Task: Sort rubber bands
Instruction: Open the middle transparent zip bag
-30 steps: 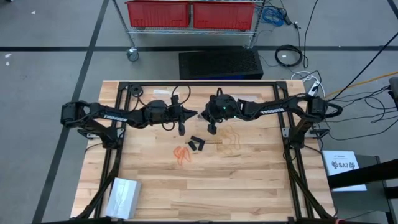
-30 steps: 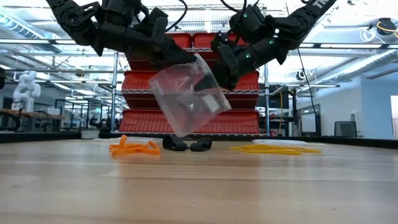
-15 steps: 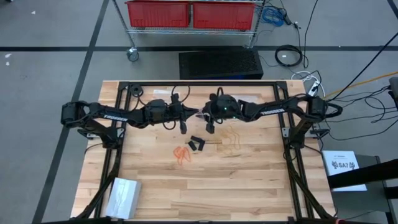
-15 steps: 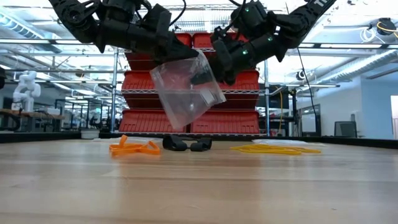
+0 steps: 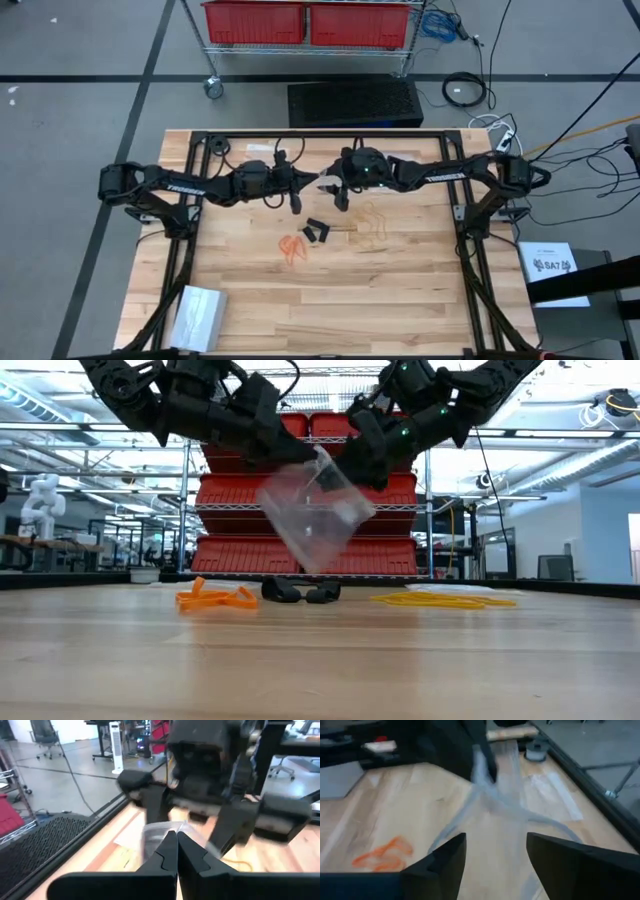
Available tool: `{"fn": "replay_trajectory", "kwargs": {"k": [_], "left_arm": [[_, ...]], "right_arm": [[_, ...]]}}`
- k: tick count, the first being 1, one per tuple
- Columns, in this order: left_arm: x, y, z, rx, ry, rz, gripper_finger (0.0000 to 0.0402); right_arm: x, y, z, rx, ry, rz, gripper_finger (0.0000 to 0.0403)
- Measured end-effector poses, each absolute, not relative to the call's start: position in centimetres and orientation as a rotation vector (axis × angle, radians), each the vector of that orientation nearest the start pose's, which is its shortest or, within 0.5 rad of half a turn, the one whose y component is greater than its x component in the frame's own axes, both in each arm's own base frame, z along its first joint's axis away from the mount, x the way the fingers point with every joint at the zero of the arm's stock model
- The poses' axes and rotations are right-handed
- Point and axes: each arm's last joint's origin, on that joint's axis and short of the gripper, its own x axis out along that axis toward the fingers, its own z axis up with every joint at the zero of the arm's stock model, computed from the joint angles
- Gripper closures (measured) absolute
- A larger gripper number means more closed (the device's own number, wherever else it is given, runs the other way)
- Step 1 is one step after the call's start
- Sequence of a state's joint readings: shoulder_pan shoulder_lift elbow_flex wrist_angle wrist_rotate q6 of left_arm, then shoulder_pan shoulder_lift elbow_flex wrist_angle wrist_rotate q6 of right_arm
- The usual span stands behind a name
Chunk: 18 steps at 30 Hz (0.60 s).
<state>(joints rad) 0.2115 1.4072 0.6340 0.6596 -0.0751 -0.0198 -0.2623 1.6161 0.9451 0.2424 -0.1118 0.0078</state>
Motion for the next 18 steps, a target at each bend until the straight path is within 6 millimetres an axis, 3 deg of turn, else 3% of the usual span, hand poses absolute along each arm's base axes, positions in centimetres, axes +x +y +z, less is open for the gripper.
{"fn": "replay_trajectory", "kwargs": {"k": [8,18], "left_arm": [[29.2,7.2,19.9,-0.035,0.193,0.317,0.0401],[29.1,7.9,20.1,-0.023,0.175,0.342,0.0401]], "right_arm": [[31.5,-8.0,24.9,0.09,0.454,-0.12,0.0199],[27.3,-6.6,27.9,0.126,0.544,-0.122,0.0199]]}}
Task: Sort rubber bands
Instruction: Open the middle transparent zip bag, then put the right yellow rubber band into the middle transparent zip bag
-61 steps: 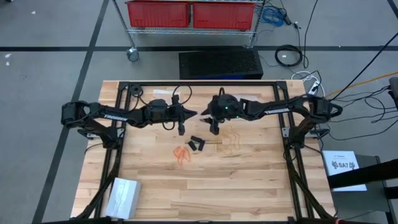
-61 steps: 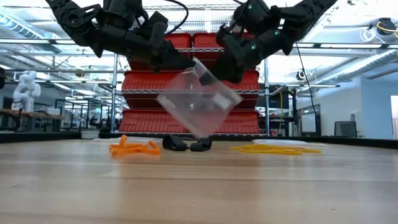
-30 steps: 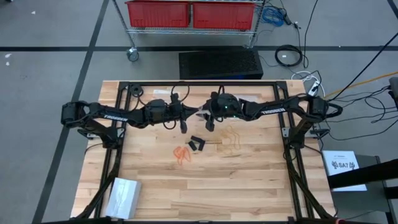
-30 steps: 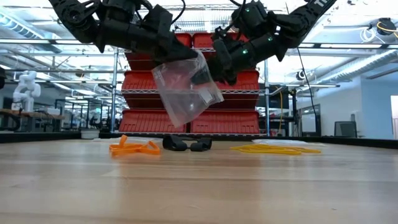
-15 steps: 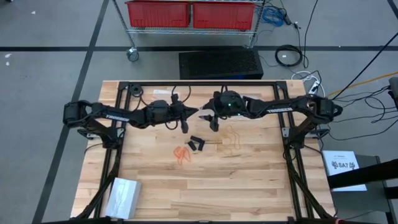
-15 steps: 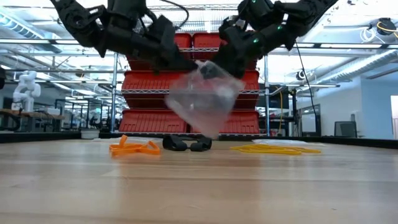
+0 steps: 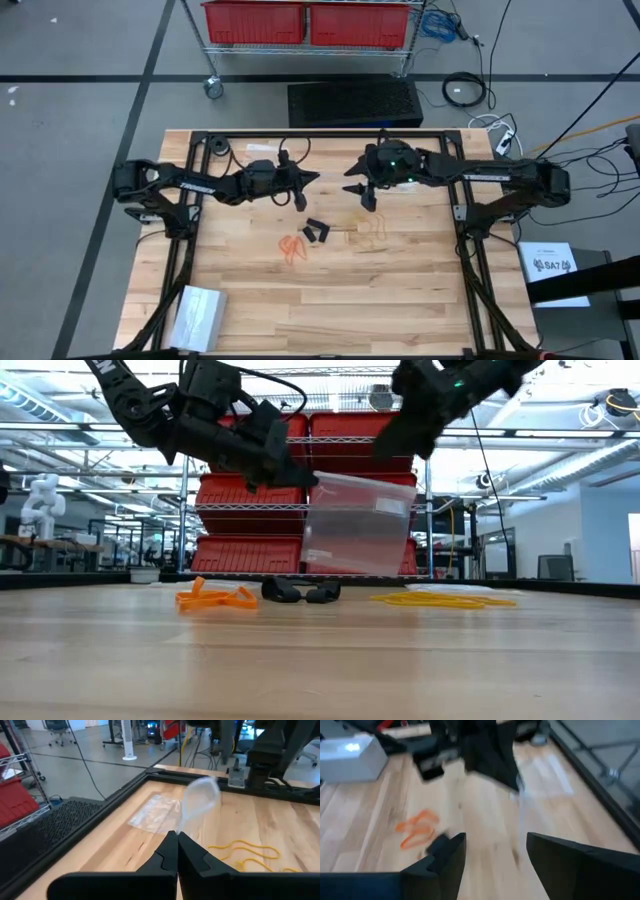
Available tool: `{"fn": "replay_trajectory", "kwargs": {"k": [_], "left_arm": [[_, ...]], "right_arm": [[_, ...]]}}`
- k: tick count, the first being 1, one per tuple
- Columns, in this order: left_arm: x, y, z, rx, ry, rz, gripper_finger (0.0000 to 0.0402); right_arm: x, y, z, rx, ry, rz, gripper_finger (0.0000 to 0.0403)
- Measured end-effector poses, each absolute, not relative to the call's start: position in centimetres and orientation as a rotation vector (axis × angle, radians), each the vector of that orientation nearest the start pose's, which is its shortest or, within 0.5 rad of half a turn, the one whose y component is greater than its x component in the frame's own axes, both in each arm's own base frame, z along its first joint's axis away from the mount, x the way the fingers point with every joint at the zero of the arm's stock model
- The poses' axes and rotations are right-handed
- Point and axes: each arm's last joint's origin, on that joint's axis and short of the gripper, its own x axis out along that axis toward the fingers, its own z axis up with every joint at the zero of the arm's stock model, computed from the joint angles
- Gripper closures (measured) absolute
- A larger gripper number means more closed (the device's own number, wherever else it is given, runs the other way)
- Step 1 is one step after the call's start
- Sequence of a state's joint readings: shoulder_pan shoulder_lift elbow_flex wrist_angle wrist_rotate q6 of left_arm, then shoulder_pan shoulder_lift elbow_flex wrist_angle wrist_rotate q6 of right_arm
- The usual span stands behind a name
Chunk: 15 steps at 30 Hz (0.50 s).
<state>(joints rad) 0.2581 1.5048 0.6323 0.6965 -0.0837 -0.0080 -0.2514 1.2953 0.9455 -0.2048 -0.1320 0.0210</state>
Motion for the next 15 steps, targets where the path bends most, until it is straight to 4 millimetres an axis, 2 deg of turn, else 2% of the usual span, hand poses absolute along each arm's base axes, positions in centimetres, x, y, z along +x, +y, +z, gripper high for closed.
{"fn": "replay_trajectory", "kwargs": {"k": [3,6,11,15], "left_arm": [[29.0,8.2,20.1,-0.006,0.183,0.349,0.0401],[28.9,8.5,20.1,-0.005,0.182,0.35,0.0401],[28.6,8.6,20.6,-0.006,0.162,0.324,0.0401],[28.4,8.5,21.3,-0.004,0.139,0.294,0.0401]], "right_arm": [[25.9,-5.6,27.9,0.18,0.641,-0.114,0.0199],[25.0,-4.5,26.7,0.279,0.805,-0.134,0.0199],[23.7,-2.6,22.4,0.401,1.001,-0.248,0.0199],[22.8,-2.0,19.0,0.467,0.998,-0.369,0.0197]]}}
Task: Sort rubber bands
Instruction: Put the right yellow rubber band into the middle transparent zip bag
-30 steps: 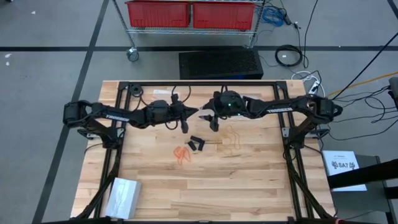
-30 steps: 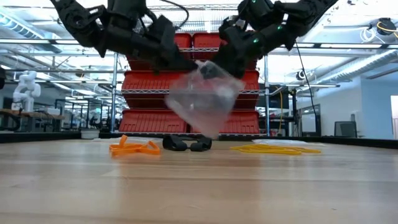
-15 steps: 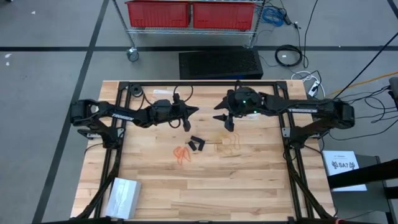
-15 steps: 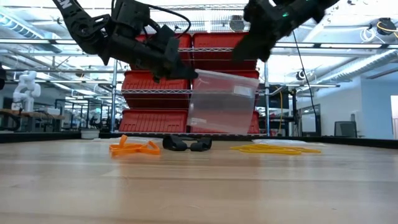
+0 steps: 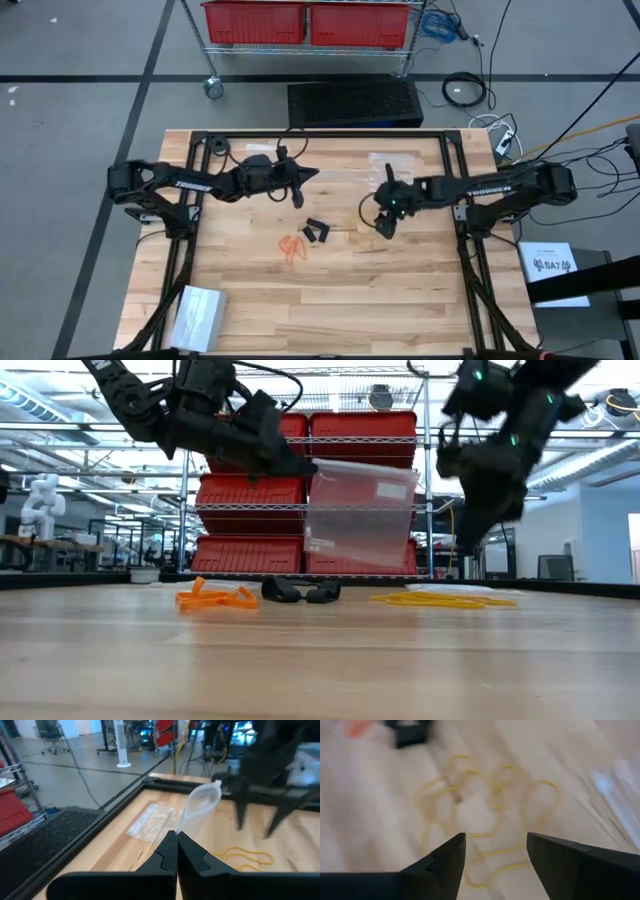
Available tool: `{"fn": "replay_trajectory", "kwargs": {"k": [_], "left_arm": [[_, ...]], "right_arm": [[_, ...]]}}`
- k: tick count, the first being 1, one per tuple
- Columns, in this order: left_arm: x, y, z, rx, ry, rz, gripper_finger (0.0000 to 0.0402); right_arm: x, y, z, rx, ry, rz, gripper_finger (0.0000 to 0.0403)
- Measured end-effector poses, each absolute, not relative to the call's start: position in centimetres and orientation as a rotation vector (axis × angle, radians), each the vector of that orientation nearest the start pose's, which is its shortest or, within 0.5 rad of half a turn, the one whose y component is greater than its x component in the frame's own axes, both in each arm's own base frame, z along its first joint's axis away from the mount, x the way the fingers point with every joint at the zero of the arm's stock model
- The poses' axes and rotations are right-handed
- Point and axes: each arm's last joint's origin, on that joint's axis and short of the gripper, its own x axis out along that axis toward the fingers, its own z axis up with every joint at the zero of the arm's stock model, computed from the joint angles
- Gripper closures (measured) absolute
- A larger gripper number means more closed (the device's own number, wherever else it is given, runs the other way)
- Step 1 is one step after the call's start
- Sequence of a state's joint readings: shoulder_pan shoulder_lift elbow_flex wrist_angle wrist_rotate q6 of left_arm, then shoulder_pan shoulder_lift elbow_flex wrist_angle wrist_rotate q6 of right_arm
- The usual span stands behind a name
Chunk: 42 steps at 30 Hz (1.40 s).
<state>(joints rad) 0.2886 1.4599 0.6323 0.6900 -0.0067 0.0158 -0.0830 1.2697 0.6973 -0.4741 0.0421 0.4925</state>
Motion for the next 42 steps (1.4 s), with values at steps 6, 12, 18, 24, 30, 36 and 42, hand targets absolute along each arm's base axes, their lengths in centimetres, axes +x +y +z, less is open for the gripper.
{"fn": "replay_trajectory", "kwargs": {"k": [6,12,18,24,30,36,42], "left_arm": [[28.4,8.3,21.3,0.008,0.15,0.26,0.0401],[28.4,8.3,21.2,0.009,0.162,0.259,0.0402],[28.4,8.3,21.2,0.009,0.162,0.257,0.0402],[28.4,8.3,21.2,0.009,0.162,0.256,0.0402],[28.4,8.3,21.2,0.009,0.162,0.256,0.0401],[28.4,8.3,21.2,0.009,0.162,0.257,0.0401],[28.4,8.3,21.1,0.01,0.163,0.257,0.0402]], "right_arm": [[21.8,-2.2,16.1,0.479,0.942,-0.478,0.0196],[22.0,-2.5,14.6,0.398,0.967,-0.57,0.0203],[23.2,-2.5,12.4,0.373,1.012,-0.554,0.0203],[23.7,-2.7,11.4,0.368,1.024,-0.562,0.0232],[23.8,-2.7,11.3,0.362,1.024,-0.552,0.0385],[23.8,-2.2,12.3,0.381,1.006,-0.479,0.0401],[23.9,-1.3,16.2,0.399,0.919,-0.382,0.0403]]}}
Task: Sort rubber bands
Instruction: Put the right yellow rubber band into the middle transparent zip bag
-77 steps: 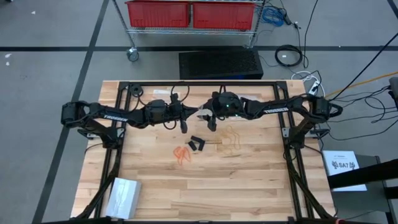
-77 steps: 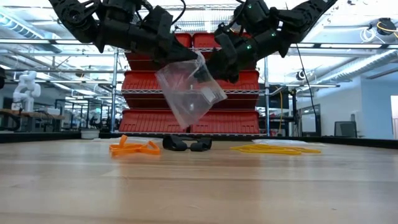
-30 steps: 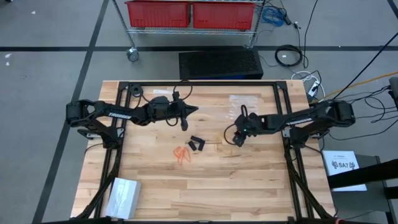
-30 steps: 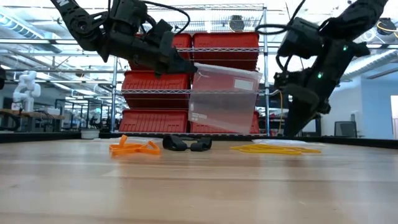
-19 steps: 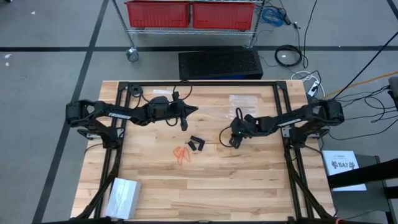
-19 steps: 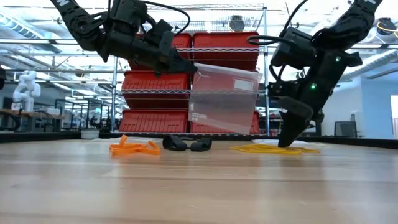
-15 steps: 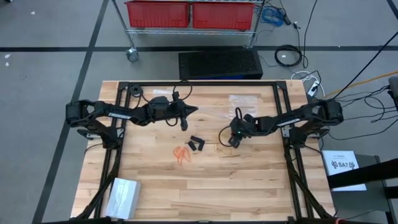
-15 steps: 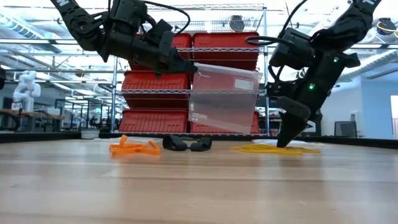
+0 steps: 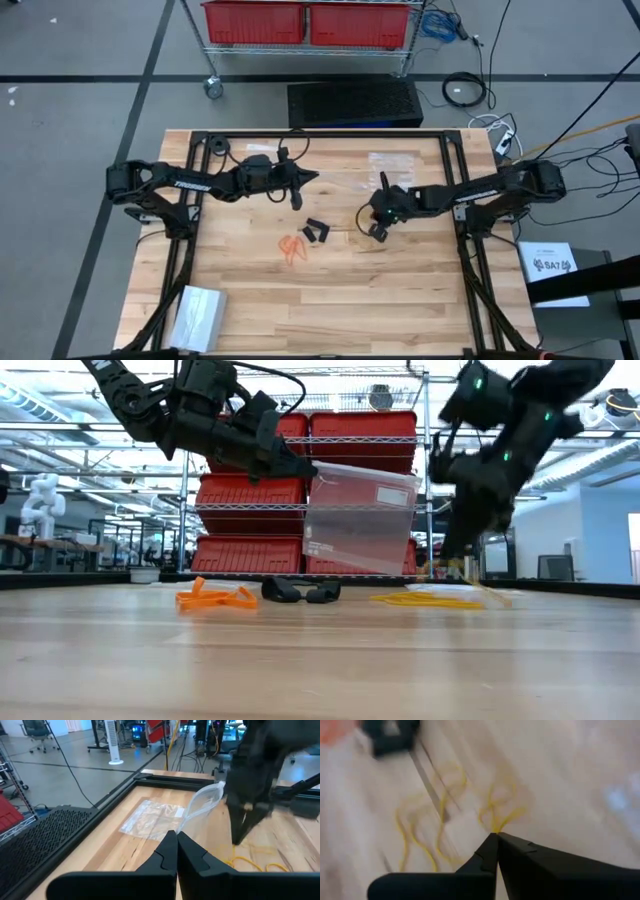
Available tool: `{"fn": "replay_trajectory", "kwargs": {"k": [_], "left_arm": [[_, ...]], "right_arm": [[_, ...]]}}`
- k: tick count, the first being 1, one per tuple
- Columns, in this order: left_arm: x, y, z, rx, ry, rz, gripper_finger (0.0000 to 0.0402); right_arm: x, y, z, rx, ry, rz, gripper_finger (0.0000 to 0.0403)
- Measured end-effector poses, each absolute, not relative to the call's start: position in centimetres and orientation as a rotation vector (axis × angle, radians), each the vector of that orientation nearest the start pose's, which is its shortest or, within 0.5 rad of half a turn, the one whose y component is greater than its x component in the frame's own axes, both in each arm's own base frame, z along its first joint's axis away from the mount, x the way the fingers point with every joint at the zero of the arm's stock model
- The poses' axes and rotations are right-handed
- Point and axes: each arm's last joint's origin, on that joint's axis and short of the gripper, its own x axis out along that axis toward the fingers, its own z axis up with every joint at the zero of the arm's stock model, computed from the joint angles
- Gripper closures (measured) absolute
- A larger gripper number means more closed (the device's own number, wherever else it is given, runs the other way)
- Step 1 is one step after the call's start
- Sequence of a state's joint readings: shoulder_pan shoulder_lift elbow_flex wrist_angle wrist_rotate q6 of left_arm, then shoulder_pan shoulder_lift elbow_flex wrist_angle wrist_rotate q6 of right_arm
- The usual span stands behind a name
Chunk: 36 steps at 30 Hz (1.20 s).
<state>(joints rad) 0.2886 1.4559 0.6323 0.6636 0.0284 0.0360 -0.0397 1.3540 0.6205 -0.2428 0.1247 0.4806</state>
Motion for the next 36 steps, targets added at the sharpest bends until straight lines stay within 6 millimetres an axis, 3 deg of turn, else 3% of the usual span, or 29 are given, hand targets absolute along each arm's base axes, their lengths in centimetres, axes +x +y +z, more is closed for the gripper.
{"fn": "replay_trajectory", "kwargs": {"k": [10,19,26,36], "left_arm": [[28.3,8.5,20.9,0.004,0.187,0.263,0.0402],[28.3,8.5,20.9,-0.003,0.183,0.264,0.0402],[28.3,8.5,21.0,-0.031,0.17,0.266,0.0401],[28.3,8.5,21.0,-0.033,0.171,0.266,0.0402]], "right_arm": [[25.8,0.4,24.5,0.216,0.678,-0.317,0.0403],[28.1,-0.3,30.5,-0.08,0.543,-0.416,0.0403],[29.5,-1.4,31.8,-0.22,0.493,-0.465,0.0403],[29.9,-2.0,32.1,-0.278,0.454,-0.471,0.0403]]}}
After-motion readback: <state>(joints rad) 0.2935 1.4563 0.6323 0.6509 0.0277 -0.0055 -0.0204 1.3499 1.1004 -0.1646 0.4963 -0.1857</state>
